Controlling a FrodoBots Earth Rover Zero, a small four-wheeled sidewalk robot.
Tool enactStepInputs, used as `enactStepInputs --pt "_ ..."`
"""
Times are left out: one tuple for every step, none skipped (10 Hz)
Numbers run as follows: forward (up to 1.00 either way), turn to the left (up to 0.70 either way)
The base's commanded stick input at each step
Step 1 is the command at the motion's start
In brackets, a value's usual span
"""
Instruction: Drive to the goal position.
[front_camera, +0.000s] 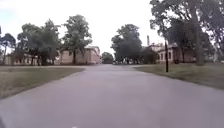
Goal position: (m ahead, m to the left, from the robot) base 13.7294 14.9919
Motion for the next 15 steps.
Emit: enactStepInputs --pt "0.85 0.00" --pt "0.85 0.00" --pt "0.85 0.00" --pt "0.85 0.00" --pt "0.85 0.00" --pt "0.85 0.00" --pt "0.85 0.00" --pt "0.85 0.00" --pt "0.85 0.00" --pt "0.85 0.00" --pt "0.85 0.00" --pt "0.85 0.00" --pt "0.85 0.00" --pt "0.85 0.00" --pt "0.85 0.00"
